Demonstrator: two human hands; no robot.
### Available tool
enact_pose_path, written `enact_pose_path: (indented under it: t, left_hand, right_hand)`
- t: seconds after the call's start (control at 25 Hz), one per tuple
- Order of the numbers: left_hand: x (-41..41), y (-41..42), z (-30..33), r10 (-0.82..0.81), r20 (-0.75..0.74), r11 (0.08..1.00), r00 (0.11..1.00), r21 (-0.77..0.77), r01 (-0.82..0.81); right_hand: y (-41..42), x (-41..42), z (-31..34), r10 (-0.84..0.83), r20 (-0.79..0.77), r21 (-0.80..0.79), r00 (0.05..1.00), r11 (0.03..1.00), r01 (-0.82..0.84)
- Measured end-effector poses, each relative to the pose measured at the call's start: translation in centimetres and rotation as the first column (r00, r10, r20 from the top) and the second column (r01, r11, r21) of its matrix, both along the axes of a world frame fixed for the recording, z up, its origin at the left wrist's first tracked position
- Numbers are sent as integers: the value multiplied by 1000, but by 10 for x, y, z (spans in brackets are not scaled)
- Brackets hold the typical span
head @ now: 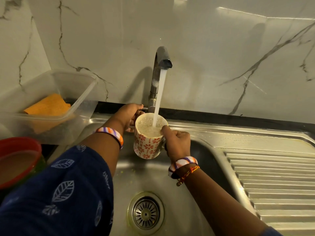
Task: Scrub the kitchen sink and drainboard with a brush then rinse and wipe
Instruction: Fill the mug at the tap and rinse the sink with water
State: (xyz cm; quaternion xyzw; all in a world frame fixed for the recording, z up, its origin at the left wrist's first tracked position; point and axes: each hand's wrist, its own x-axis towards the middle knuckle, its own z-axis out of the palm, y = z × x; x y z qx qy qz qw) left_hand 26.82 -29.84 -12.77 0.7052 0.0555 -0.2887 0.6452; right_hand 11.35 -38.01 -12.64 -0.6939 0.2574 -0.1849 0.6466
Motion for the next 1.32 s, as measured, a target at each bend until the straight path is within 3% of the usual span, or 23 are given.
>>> enact_pose_path:
  t: [0.12,0.2,0.28,0.36,0.4,0.48,0.56,0.68,0.8,0.88,0.96,1.12,1.24,1.32]
  left_hand:
    - [-7,-3,12,-11,96,1000,995,26,8]
    - [-11,-11,24,-22,257,998,966,70,4]
    - [-13,-22,38,-136,501,967,855,254,6]
    - [-14,-29,48,-396,649,837,649,546,-35]
    - [-13,-29,50,-498,653,769,571,637,-57]
    - [-10,-22,54,-619,602,700,505,715,7]
    - [-10,-12,55,-644,572,695,507,715,76]
    - [-27,-7,38,-480,633,813,608,581,37]
    - [-76,-18,19,-434,717,842,545,538,-38]
    - [-123,-35,20,-537,690,834,486,520,183]
    - [-176,-62,21,-648,637,758,417,486,435]
    - [-261,-133,-5,-741,581,656,337,518,549]
    - [-319,-192,-30,-849,525,436,-64,764,476]
    - [-348,-225,-43,-897,402,313,-181,870,381]
  right_hand:
    - [0,-9,-7,37,-12,-12,999,999,-37]
    - [-1,-15,-21,47,-32,-22,998,999,-48]
    - [0,-20,-38,24,-94,-38,995,999,-27]
    - [3,-24,-54,-10,-165,-38,986,999,4]
    - [5,-26,-59,-17,-187,-28,982,1000,12]
    - [7,-28,-62,-15,-198,-11,980,1000,13]
    - [3,-28,-51,-6,-152,3,988,1000,6]
    - [-13,-36,-11,-4,-21,79,1000,997,6]
    - [-39,-64,39,-98,39,112,994,989,94]
    - [-63,-96,67,-171,36,101,985,981,167]
    - [-90,-136,88,-203,-16,63,979,977,203]
    - [-142,-226,106,-242,-182,-88,953,969,229]
    - [-182,-290,108,-291,-302,-219,908,948,231]
    - [-207,-326,104,-321,-363,-253,875,937,239]
